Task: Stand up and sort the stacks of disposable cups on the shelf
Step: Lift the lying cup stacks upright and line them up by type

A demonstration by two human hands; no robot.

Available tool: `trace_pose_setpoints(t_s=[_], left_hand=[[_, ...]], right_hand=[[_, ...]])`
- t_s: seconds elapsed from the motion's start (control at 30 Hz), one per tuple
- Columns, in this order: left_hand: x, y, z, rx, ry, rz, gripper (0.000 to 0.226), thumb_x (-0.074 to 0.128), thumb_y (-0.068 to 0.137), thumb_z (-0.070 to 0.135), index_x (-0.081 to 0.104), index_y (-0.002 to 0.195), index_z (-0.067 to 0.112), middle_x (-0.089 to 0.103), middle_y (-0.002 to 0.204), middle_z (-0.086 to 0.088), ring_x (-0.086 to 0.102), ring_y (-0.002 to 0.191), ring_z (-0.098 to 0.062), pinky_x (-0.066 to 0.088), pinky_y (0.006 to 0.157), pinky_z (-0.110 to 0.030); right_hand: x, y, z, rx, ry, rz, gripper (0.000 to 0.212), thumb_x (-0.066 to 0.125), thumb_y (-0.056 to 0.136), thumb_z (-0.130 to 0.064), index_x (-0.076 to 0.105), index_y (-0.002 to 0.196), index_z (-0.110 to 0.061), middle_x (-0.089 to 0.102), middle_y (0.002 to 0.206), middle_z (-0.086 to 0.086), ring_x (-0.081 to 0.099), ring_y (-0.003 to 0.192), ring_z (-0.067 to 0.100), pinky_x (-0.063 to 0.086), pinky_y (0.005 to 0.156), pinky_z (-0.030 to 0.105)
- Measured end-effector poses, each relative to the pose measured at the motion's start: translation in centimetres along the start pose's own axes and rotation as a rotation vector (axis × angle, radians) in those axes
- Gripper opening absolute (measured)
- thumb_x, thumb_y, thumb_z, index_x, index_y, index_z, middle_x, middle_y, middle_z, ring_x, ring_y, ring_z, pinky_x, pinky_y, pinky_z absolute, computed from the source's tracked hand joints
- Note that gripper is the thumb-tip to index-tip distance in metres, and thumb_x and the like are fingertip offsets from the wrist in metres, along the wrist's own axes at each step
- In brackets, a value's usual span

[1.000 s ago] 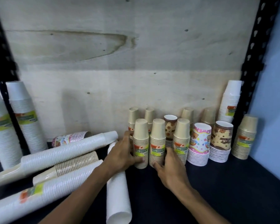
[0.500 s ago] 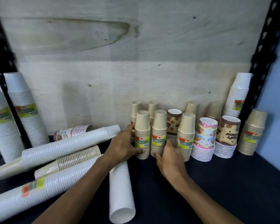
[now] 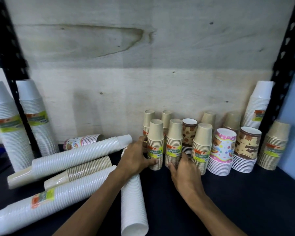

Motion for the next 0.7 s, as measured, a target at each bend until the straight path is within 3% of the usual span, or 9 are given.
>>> trace_pose_setpoints(t_s=[0.13,0.27,0.4,0.53,0.6,0.7], left_hand=[[-1.8,-0.7,-0.5,-0.048,-0.044,0.005,0.092,0.091,0.062,0.032,0.044,0.14,0.018,0.065,0.125,0.005,0.059,0.101,0.0,0.045,0.086,-0.01],[-7.4,-2.1,-2.3,-0.128,-0.033,0.177,0.057,0.085,0.07,0.039,0.061,0.119,0.023,0.071,0.107,0.008,0.067,0.089,-0.004,0.054,0.087,-0.024],[-12.9,-3.2,-4.5,-0.142,0.306,0.262,0.042,0.077,0.076,0.045,0.065,0.112,0.026,0.07,0.107,0.01,0.063,0.089,-0.01,0.048,0.082,-0.026],[-15.3,-3.8,-8.1,-0.258,0.61,0.028,0.068,0.069,0.069,0.066,0.058,0.126,0.032,0.062,0.13,0.004,0.057,0.118,-0.021,0.047,0.099,-0.038],[-16.3,-4.4,-9.8,-0.328,0.669,-0.102,0.076,0.066,0.072,0.07,0.051,0.135,0.03,0.057,0.137,0.001,0.053,0.124,-0.022,0.043,0.103,-0.035],[-17.5,-6.0,-11.7,-0.426,0.698,-0.267,0.079,0.062,0.08,0.067,0.043,0.143,0.024,0.048,0.146,0.0,0.047,0.131,-0.019,0.037,0.106,-0.028]], right_hand=[[-0.2,-1.1,0.0,0.026,-0.009,-0.045,0.046,0.062,0.093,-0.039,0.049,0.126,-0.008,0.066,0.115,0.008,0.065,0.105,0.025,0.049,0.083,0.031],[-1.1,-3.0,0.1,0.03,-0.03,-0.104,0.045,0.055,0.095,-0.048,0.047,0.125,-0.015,0.063,0.119,0.003,0.061,0.111,0.023,0.045,0.087,0.032],[-1.5,-4.4,-1.9,-0.034,0.013,-0.191,0.042,0.051,0.091,-0.061,0.051,0.113,-0.025,0.063,0.112,-0.007,0.062,0.104,0.015,0.044,0.08,0.027],[0.3,-6.3,-5.1,-0.03,0.072,-0.473,0.061,0.042,0.079,-0.081,0.048,0.114,-0.031,0.064,0.112,-0.009,0.061,0.106,0.017,0.049,0.092,0.038],[1.2,-7.7,-6.4,-0.035,0.061,-0.596,0.073,0.041,0.075,-0.085,0.043,0.124,-0.03,0.061,0.121,-0.007,0.058,0.115,0.021,0.046,0.096,0.04],[1.5,-8.8,-8.0,-0.061,0.038,-0.65,0.08,0.044,0.077,-0.083,0.034,0.133,-0.027,0.057,0.131,-0.002,0.053,0.122,0.025,0.044,0.096,0.041]])
Point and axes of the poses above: each hand's wrist, its own y-axis towards the middle knuckle, its own x-axis out of the palm, z = x × y, the point moved 8 cm from there along y, towards the middle knuckle
